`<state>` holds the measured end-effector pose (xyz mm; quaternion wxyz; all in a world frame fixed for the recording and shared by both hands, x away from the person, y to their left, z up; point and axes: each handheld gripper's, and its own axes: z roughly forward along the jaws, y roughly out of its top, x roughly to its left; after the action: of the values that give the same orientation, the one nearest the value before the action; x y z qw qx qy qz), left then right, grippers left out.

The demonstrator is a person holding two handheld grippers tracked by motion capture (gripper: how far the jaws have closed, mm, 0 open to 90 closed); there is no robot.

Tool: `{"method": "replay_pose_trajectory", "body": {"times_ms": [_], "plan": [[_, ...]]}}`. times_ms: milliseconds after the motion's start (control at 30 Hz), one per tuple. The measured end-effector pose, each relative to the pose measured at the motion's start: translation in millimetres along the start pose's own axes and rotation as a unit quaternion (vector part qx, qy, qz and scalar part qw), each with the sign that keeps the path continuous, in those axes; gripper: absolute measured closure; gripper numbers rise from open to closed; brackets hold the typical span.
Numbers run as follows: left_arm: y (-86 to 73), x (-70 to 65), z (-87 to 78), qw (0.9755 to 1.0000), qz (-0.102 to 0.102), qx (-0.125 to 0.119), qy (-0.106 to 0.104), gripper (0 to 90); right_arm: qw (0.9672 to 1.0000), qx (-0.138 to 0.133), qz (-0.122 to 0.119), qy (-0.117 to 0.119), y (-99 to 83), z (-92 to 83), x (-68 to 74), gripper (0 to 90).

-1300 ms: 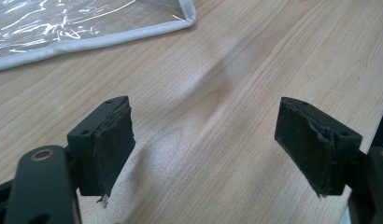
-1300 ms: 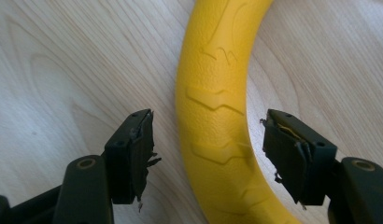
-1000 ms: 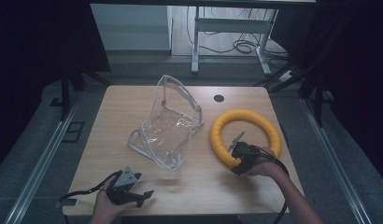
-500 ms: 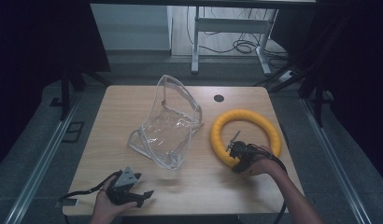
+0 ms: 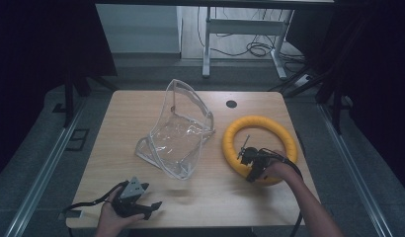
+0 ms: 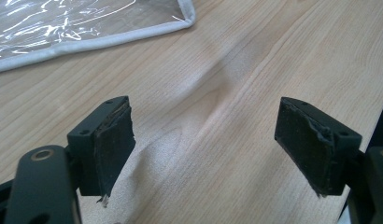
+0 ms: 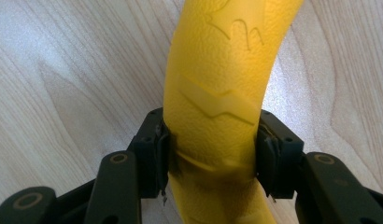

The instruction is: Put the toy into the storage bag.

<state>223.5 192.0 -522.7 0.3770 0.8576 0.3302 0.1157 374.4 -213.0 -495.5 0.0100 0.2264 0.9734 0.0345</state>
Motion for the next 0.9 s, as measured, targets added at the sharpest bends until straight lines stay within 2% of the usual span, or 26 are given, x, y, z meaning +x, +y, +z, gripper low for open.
{"method": "replay_pose_trajectory", "body": {"times_ms": [200, 233, 267, 300, 400, 533, 567, 600, 633, 667, 733, 767, 800, 833, 900], "plan": [[0.3, 0.5, 0.0, 1.0, 0.0, -0.001, 0.0, 19.6, 0.9999, -0.014, -0.003, 0.009, -2.8, -4.0, -2.4, 51.6], [0.3, 0.6, -0.1, 1.0, 0.0, -0.001, 0.001, 19.6, 0.9998, -0.019, -0.002, 0.009, -3.4, -5.3, -2.7, 51.6], [0.4, 0.6, -0.2, 1.0, 0.0, -0.002, 0.001, 19.6, 0.9993, -0.035, 0.002, 0.013, -5.1, -11.0, -3.8, 51.7], [0.4, 0.5, -0.3, 1.0, -0.001, -0.002, 0.001, 19.6, 0.9993, -0.035, 0.002, 0.013, -5.1, -11.0, -3.8, 51.7], [0.7, 0.6, -0.6, 1.0, -0.002, -0.004, 0.001, 19.6, 0.9982, -0.058, 0.007, 0.017, -7.2, -19.5, -5.9, 51.8], [0.8, 0.8, -0.5, 1.0, -0.002, -0.005, 0.001, 19.7, 0.9955, -0.089, 0.021, 0.028, -10.9, -32.5, -8.8, 52.0], [0.8, 0.8, -0.6, 1.0, -0.002, -0.005, 0.001, 19.7, 0.9945, -0.099, 0.014, 0.029, -12.3, -34.7, -10.6, 52.0], [0.8, 0.9, -0.6, 1.0, -0.002, -0.005, 0.002, 19.7, 0.9938, -0.105, 0.024, 0.029, -13.1, -38.0, -10.4, 52.1], [0.8, 0.9, -0.5, 1.0, -0.002, -0.005, 0.002, 19.7, 0.9919, -0.121, 0.025, 0.031, -14.9, -42.9, -12.0, 52.1], [0.9, 1.0, -0.4, 1.0, -0.002, -0.005, 0.001, 19.7, 0.9919, -0.121, 0.025, 0.031, -14.9, -42.9, -12.0, 52.1], [1.0, 1.1, -0.3, 1.0, -0.002, -0.005, 0.001, 19.7, 0.9884, -0.143, 0.038, 0.037, -16.7, -49.3, -12.2, 52.2], [1.0, 1.1, -0.3, 1.0, -0.003, -0.006, 0.001, 19.7, 0.9869, -0.153, 0.036, 0.038, -18.3, -53.1, -13.4, 52.3], [1.1, 1.1, -0.4, 1.0, -0.003, -0.006, 0.001, 19.7, 0.9869, -0.153, 0.036, 0.038, -18.3, -53.1, -13.4, 52.3], [1.3, 1.1, -0.6, 1.0, -0.004, -0.007, 0.001, 19.7, 0.9848, -0.164, 0.04, 0.042, -19.8, -56.9, -13.9, 52.3], [1.5, 1.2, -0.8, 1.0, -0.004, -0.008, 0.002, 19.7, 0.9841, -0.168, 0.039, 0.043, -20.6, -59.0, -14.5, 52.3]]}}
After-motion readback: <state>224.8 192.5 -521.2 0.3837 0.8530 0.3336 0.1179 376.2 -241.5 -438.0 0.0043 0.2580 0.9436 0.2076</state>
